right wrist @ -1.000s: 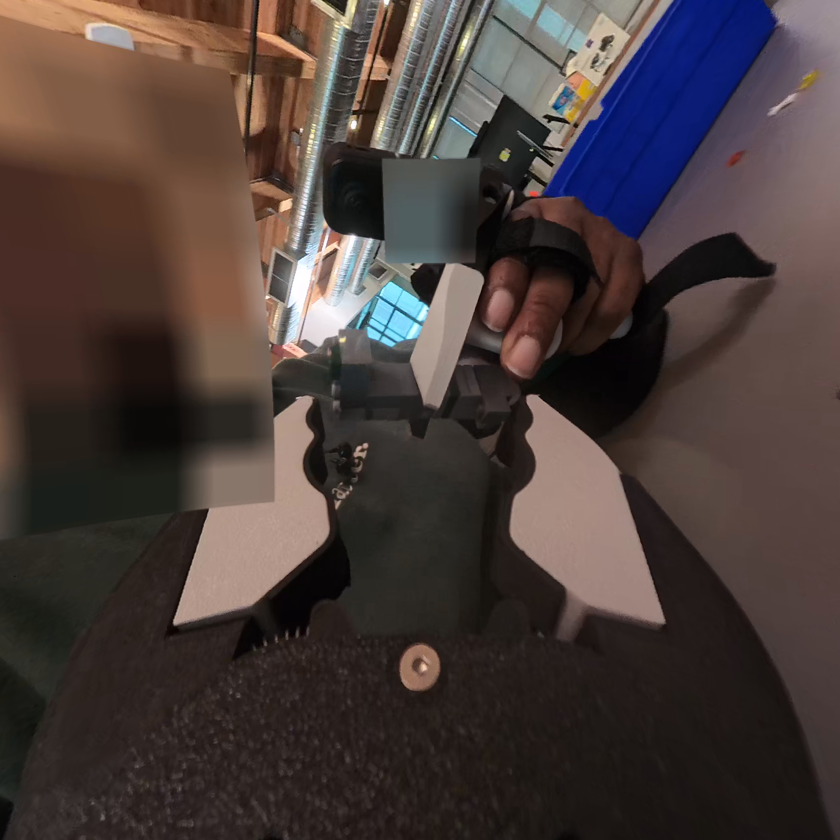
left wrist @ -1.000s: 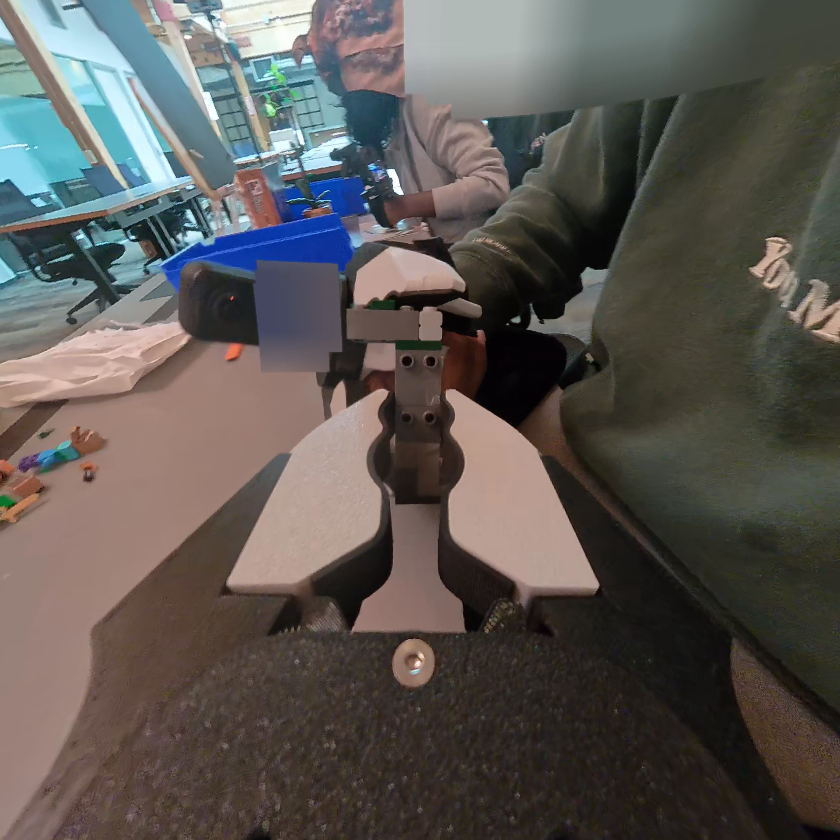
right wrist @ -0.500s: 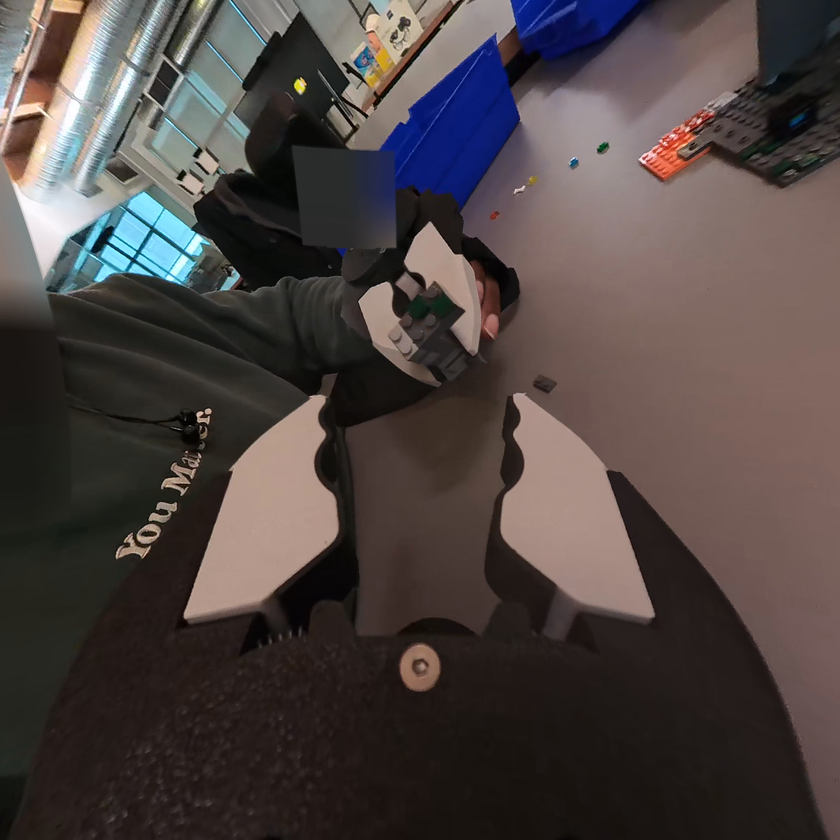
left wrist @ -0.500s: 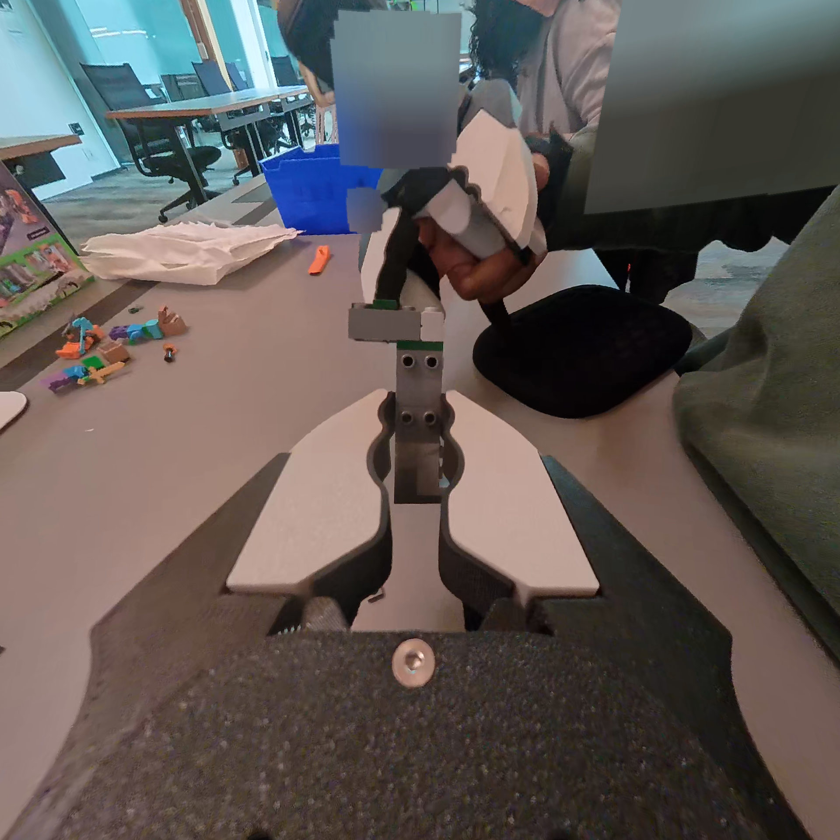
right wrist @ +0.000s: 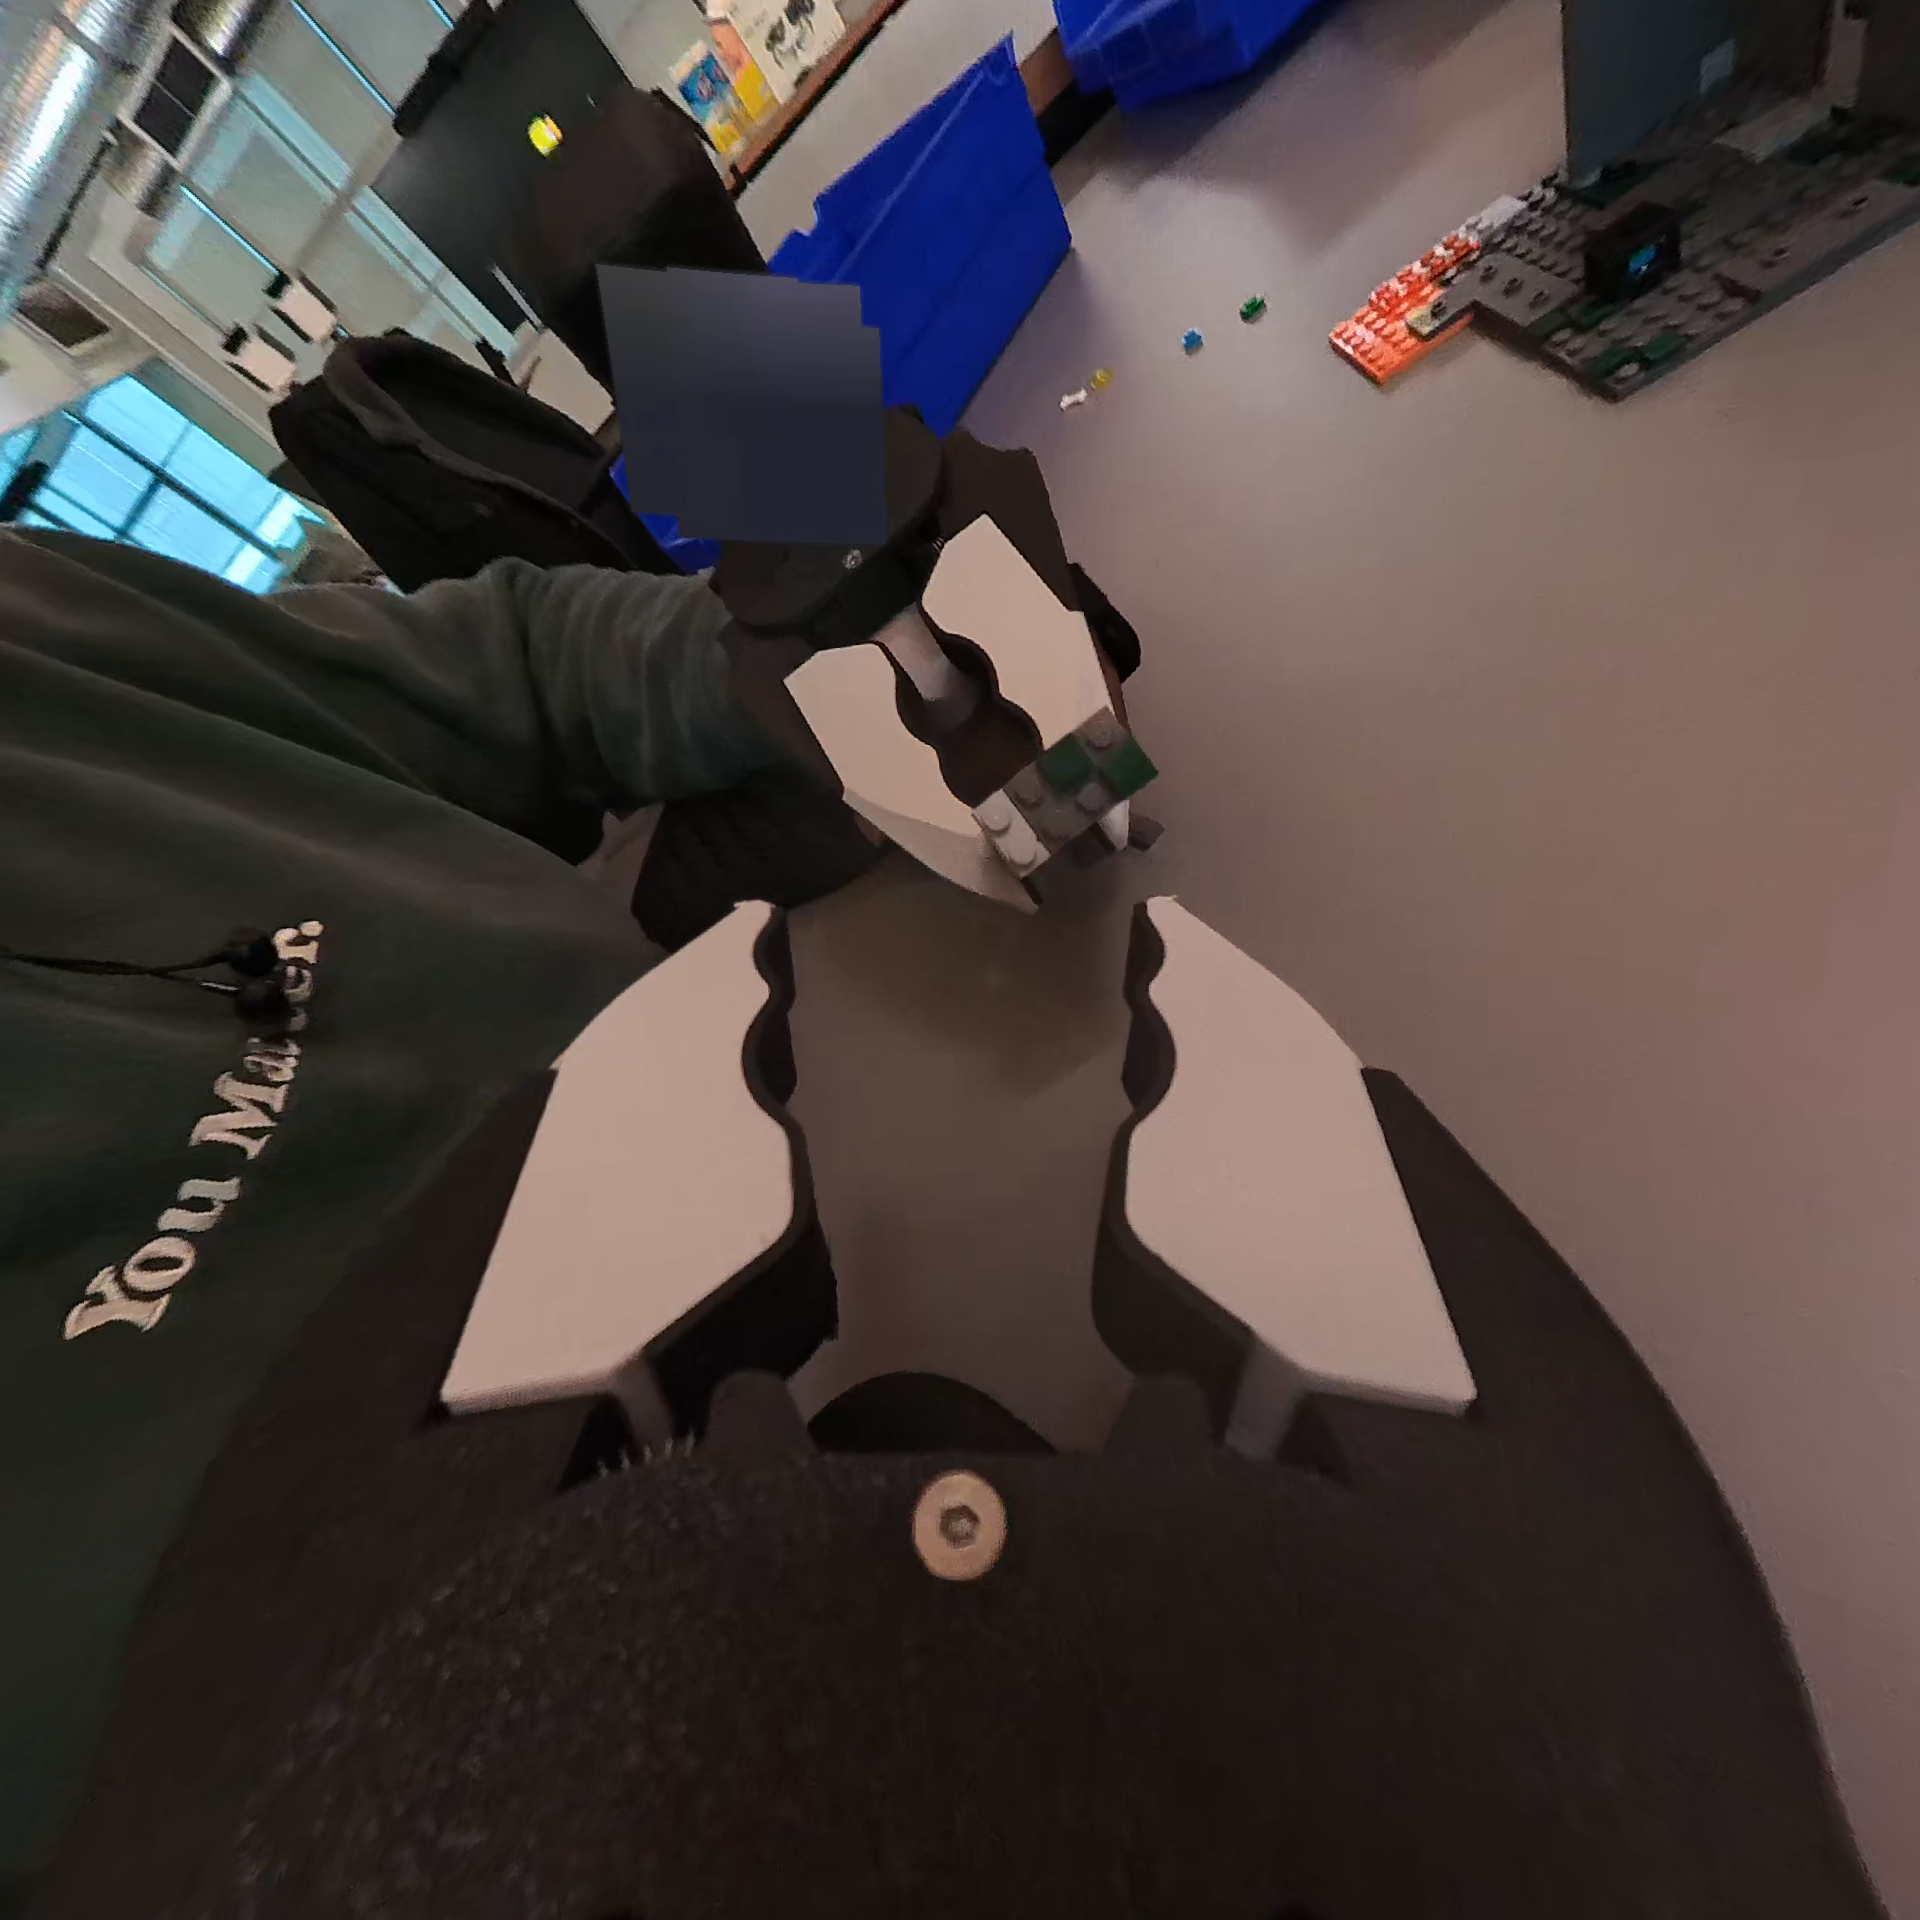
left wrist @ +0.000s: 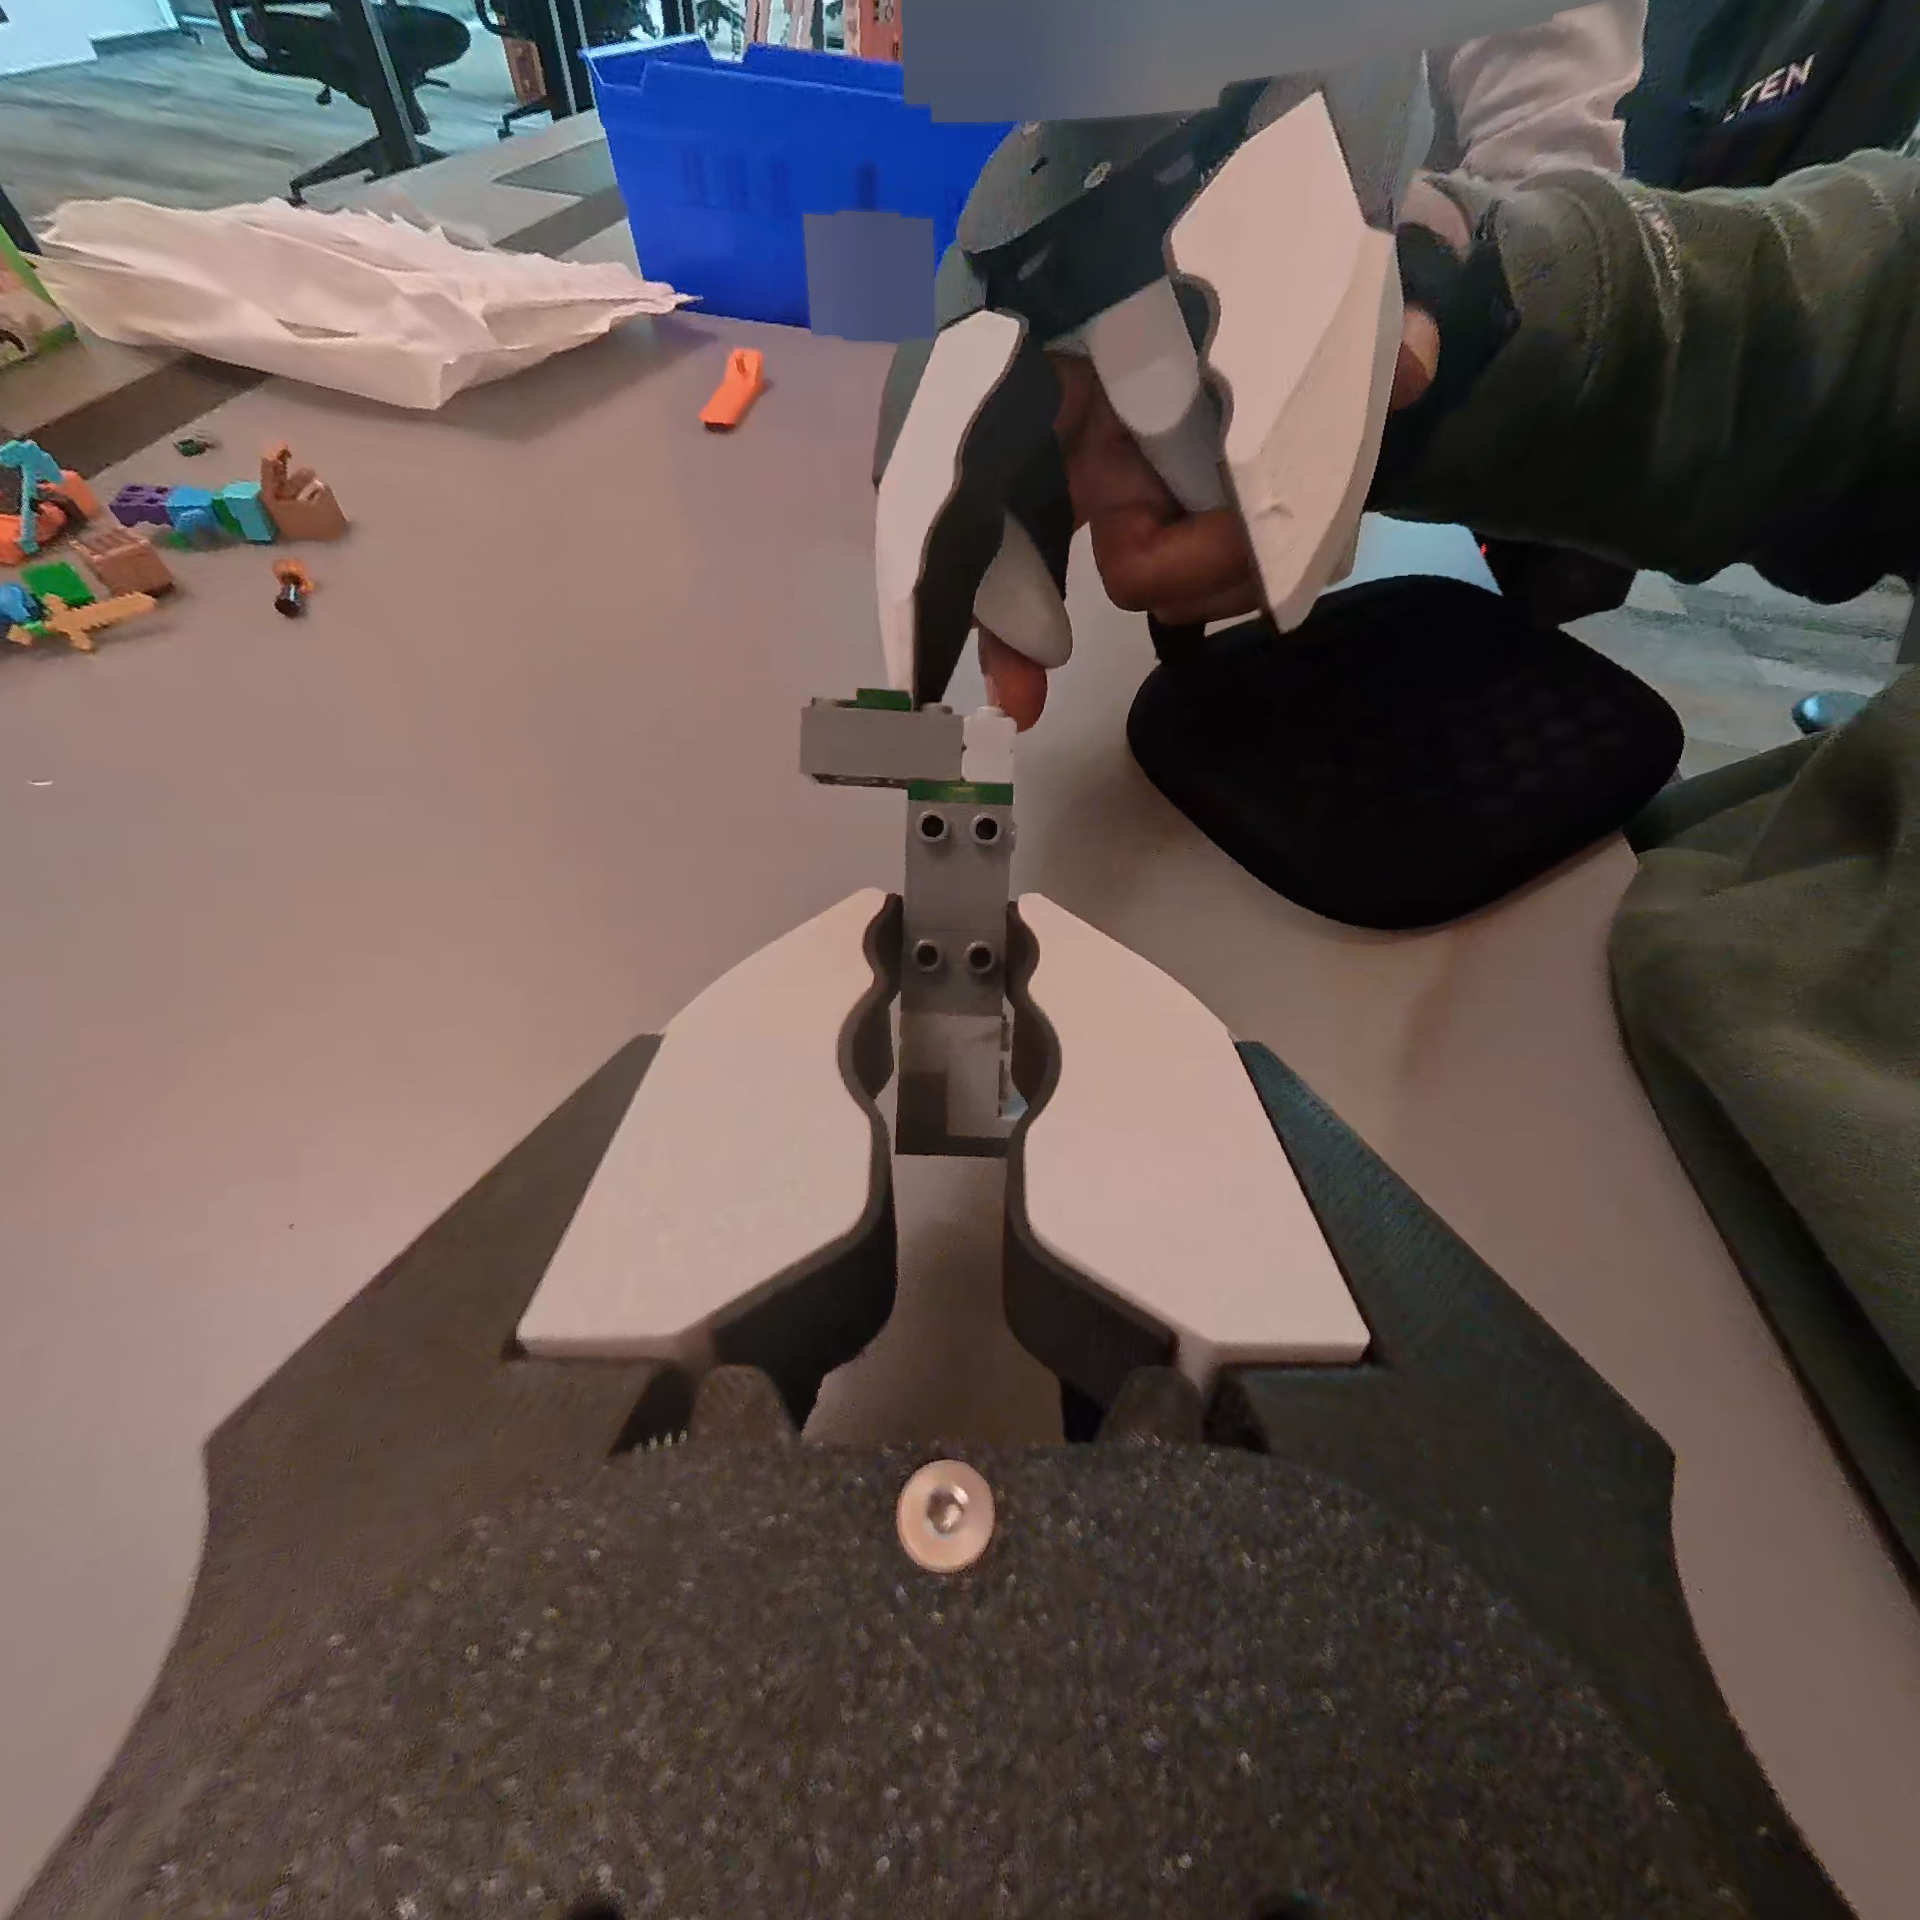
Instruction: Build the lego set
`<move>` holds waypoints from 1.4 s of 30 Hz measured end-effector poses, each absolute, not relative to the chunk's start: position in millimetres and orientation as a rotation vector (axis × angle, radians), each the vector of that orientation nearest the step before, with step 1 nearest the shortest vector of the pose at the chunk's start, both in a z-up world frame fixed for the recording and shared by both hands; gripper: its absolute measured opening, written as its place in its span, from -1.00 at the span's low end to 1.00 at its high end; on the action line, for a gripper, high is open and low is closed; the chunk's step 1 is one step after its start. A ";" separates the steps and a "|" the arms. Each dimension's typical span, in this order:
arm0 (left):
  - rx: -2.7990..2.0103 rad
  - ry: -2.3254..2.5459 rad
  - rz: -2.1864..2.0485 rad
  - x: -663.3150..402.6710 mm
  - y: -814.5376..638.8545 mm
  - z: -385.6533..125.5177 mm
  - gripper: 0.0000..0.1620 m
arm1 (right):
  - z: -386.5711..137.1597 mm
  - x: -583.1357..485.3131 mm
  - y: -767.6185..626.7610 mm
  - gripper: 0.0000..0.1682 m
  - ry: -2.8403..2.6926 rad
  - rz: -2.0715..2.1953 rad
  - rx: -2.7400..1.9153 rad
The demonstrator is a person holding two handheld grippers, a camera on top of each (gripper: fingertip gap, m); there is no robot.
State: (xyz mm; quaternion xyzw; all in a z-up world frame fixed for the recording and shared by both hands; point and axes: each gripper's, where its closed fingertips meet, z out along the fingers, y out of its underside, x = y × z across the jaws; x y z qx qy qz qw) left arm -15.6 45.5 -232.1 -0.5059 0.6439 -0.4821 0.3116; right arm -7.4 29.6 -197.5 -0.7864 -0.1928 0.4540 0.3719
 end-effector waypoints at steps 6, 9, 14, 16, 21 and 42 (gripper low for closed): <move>-1.328 1.734 -1.209 -9.9 42.6 -236.7 -0.78 | -197.7 -18.5 39.8 -0.35 -0.545 1.114 -2.046; -1.358 1.760 -1.151 -6.2 45.5 -242.7 -0.72 | -193.5 -22.2 42.7 -0.40 -0.571 1.098 -2.048; -1.396 1.779 -1.082 -4.8 51.8 -248.8 -0.74 | -197.0 -25.6 44.9 -0.42 -0.614 1.046 -2.085; -1.396 1.790 -1.078 -6.2 50.4 -250.2 -0.74 | -197.5 -24.5 45.3 -0.42 -0.603 1.054 -2.084; -1.401 1.807 -1.057 -7.1 48.9 -251.2 -0.73 | -192.9 -15.2 47.0 -0.43 -0.545 1.088 -2.064; -1.617 1.898 -1.052 25.2 35.7 -255.5 -0.62 | -285.9 74.0 47.2 -0.65 -1.001 0.368 -2.325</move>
